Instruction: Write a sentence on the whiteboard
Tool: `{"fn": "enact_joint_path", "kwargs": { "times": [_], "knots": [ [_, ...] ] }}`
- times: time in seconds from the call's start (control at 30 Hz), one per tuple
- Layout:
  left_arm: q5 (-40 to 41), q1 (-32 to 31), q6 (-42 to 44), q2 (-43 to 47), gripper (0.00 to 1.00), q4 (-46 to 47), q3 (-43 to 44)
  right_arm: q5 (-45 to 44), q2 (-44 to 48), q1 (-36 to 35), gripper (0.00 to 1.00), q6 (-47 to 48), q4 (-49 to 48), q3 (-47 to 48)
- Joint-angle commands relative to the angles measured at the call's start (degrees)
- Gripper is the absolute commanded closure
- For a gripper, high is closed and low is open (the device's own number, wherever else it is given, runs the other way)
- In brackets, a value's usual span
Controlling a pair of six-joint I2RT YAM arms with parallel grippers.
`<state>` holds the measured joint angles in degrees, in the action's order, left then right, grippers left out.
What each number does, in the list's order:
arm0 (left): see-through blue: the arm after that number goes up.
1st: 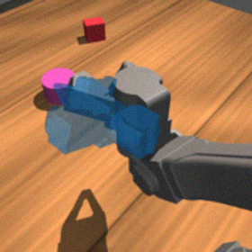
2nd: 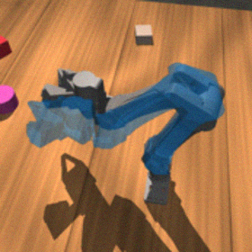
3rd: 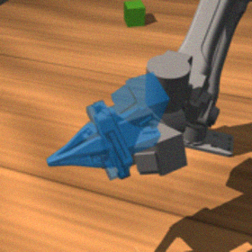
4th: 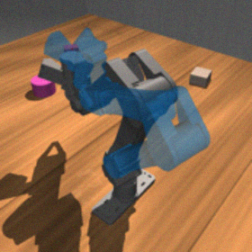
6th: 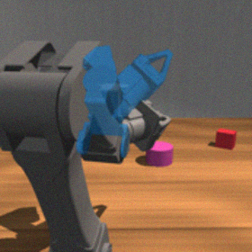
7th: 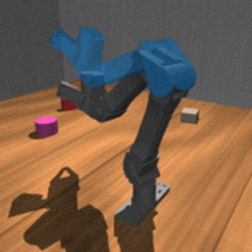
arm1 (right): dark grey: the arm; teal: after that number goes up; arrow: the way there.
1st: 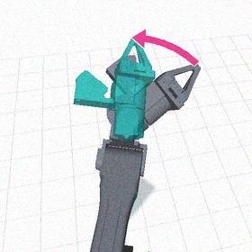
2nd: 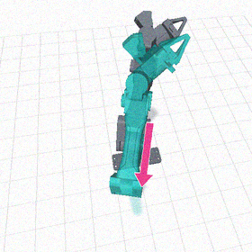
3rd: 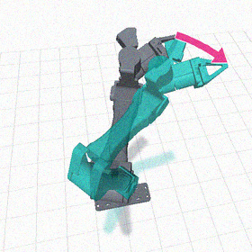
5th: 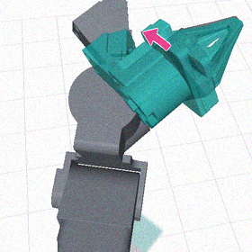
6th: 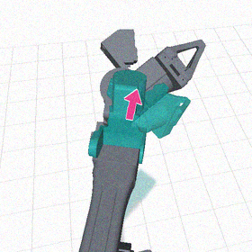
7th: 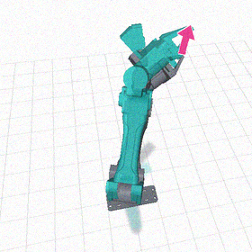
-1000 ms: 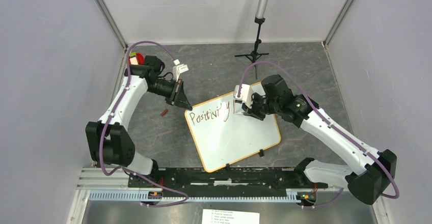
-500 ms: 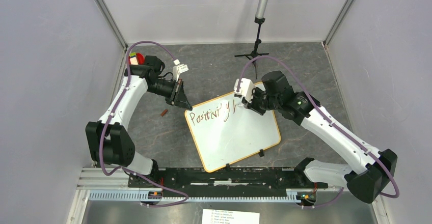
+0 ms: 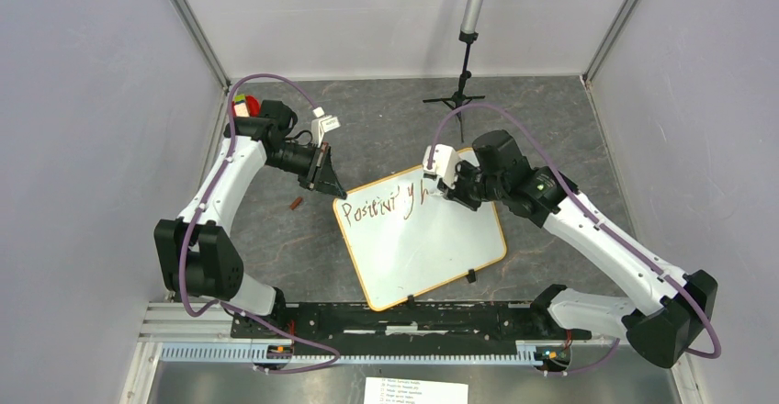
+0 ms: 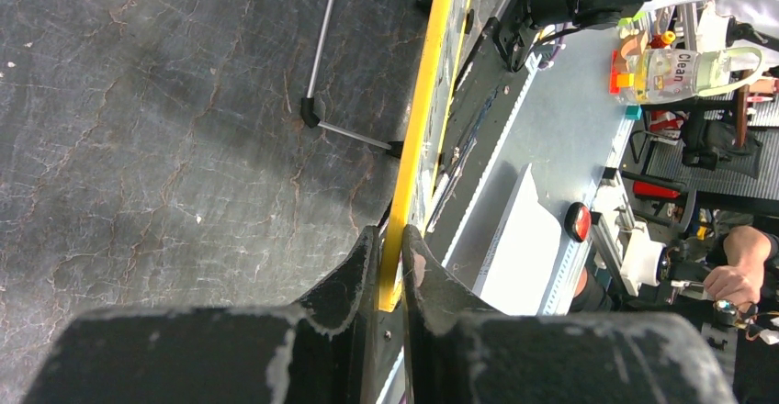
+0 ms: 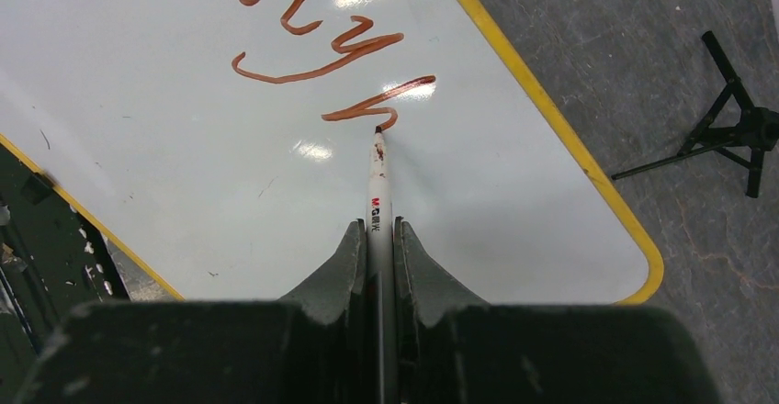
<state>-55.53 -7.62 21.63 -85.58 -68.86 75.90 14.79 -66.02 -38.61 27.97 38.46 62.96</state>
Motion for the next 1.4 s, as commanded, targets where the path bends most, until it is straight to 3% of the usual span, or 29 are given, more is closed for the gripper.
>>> {"fn": "enact_joint_path", "kwargs": {
  "times": [0.0, 0.43, 0.73, 1.37],
  "knots": [
    [0.42, -0.3, -1.64, 0.86, 0.98, 0.13, 0.31, 1.28, 0.28, -0.58, 1.0, 0.75, 1.44, -0.57],
    [0.64, -0.3, -1.59, 1.04, 0.98, 0.11, 0.16, 2.62, -1.21, -3.66, 1.0, 0.59, 1.01, 2.43],
    [0.33, -0.36, -1.59, 0.79, 0.98, 0.12, 0.14, 0.58, 2.56, -0.14, 1.0, 0.9, 0.74, 3.56],
    [0.59, -0.39, -1.59, 0.71, 0.98, 0.09, 0.22, -2.89, 0.01, 0.39, 1.0, 1.43, -0.46, 2.71]
  ]
}}
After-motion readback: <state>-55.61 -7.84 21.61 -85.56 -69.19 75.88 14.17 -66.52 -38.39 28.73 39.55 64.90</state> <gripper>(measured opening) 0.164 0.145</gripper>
